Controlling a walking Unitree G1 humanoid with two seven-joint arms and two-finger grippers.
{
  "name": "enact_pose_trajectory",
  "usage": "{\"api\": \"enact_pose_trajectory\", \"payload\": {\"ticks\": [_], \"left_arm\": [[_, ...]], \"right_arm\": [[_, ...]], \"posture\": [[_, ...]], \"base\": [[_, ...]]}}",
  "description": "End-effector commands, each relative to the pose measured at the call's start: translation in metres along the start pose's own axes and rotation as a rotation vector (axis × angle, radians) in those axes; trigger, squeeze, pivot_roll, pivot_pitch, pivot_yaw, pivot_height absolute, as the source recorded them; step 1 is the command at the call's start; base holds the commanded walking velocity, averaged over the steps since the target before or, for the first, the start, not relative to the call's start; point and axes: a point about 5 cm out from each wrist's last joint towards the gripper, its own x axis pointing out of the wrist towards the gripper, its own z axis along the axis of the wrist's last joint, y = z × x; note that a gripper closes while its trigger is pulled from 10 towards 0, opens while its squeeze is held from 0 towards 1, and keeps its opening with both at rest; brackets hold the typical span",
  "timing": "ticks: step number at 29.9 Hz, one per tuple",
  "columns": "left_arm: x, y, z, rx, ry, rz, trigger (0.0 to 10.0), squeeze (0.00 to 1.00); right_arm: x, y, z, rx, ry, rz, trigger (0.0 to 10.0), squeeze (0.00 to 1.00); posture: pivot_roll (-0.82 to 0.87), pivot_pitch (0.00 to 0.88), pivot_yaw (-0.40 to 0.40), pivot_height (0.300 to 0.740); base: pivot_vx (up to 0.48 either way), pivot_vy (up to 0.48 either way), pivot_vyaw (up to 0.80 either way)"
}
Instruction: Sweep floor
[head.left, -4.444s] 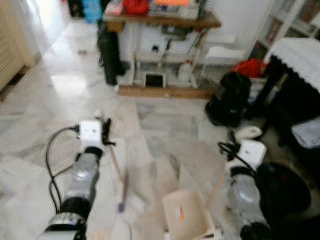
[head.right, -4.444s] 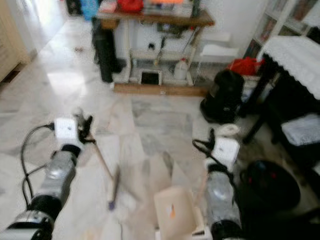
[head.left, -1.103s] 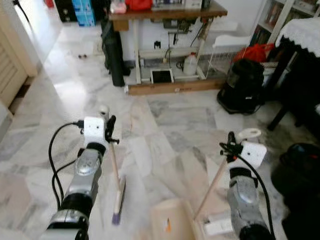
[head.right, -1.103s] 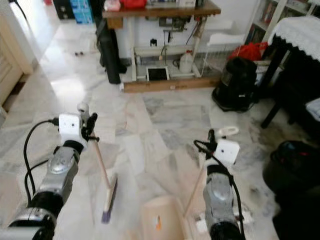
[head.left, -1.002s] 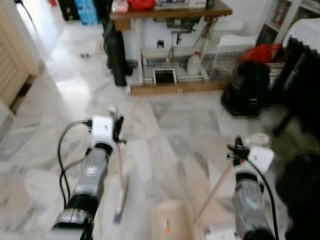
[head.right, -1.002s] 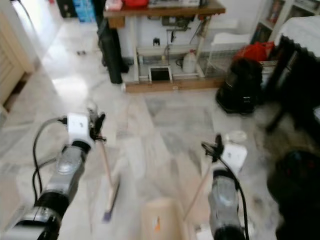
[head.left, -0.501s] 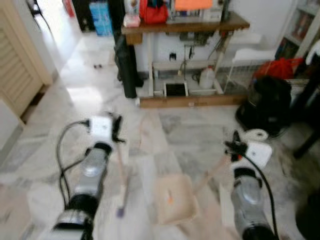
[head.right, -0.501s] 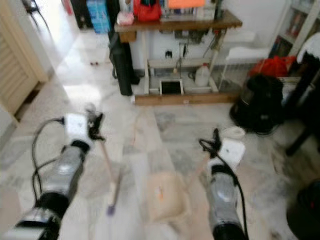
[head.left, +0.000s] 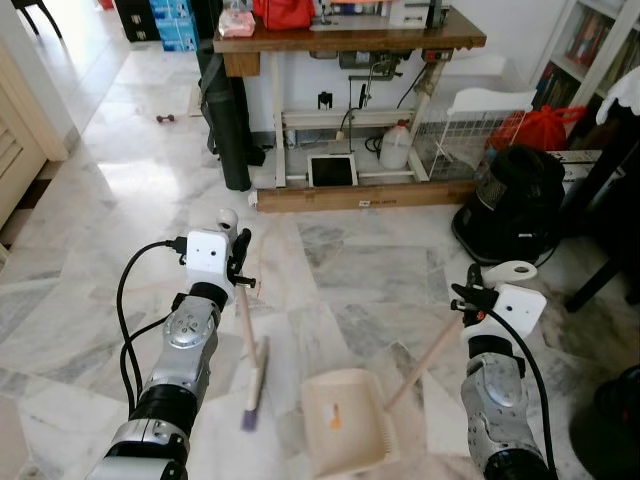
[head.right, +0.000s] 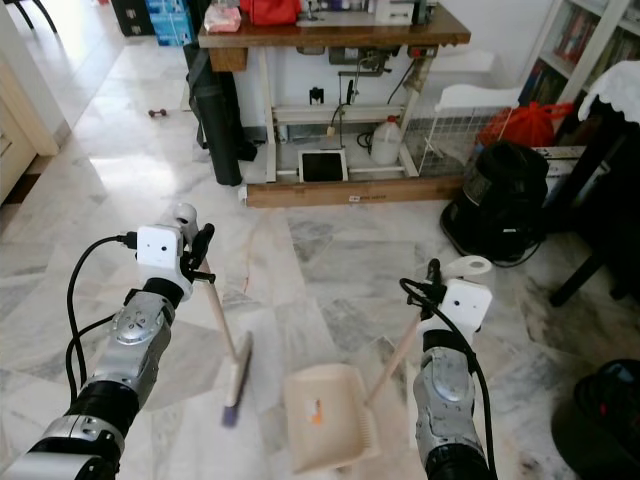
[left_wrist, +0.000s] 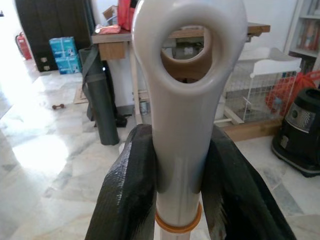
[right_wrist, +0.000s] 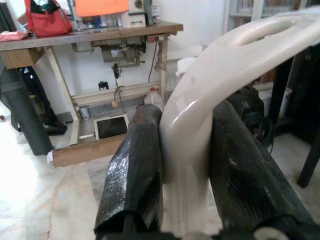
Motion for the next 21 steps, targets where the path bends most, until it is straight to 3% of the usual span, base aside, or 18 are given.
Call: {"api": "enact_pose_trajectory", "payload": {"ticks": [1,12,21], "left_arm": [[0.002,0.005,0.006,0.015,-0.024,0.006,10.0,0.0],[0.0,0.003,0.003,0.009,-0.011,-0.004,10.0,0.0],[-0.001,0.002,0.003,0.008,-0.01,-0.01,10.0,0.0]], "right_arm": [[0.003,-0.003,0.005,-0.009,-0.027,-0.008,10.0,0.0],[0.002,-0.014,0.004,-0.036,-0.017,-0.038,10.0,0.0],[0.002,-0.016,0.004,-0.038,-0.018,-0.049,10.0,0.0]], "posture": [[0.06,0.025,-0.03,0.74],[0.06,0.028,-0.029,0.74],[0.06,0.029,-0.029,0.74]], "base": [[0.0,0.0,0.0],[0.0,0.0,0.0],[-0.348,0.0,0.0]]}}
